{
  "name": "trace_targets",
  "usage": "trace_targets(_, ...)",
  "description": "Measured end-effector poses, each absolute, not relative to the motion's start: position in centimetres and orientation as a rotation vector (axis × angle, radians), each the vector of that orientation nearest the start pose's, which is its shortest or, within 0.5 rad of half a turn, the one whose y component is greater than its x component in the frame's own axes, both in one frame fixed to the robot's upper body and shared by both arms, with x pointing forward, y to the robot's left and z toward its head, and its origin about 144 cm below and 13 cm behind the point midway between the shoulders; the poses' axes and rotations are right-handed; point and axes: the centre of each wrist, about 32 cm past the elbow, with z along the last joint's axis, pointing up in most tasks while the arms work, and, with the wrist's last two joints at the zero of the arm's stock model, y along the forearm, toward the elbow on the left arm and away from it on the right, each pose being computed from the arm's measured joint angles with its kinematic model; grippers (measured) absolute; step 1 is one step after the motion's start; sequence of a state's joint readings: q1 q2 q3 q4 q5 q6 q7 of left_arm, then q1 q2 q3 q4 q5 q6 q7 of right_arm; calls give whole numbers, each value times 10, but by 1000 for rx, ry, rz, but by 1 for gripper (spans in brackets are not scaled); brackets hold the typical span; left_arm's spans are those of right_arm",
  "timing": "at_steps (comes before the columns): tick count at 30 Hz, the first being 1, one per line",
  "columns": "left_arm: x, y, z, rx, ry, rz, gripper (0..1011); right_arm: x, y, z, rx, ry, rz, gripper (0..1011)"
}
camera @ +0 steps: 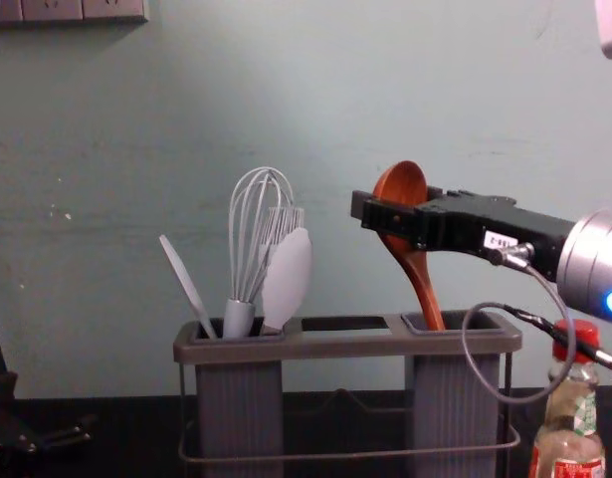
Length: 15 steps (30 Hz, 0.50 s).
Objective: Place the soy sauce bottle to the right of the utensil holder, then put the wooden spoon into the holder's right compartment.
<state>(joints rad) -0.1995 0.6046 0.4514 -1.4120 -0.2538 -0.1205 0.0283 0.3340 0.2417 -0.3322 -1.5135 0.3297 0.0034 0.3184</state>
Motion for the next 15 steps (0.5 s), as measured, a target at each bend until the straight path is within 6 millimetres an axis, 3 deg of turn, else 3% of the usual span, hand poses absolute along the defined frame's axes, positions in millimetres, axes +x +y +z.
trace_targets(15,489,310,1140,304,-285,1248,1011,526,-200,1218,127,-121,-943,839)
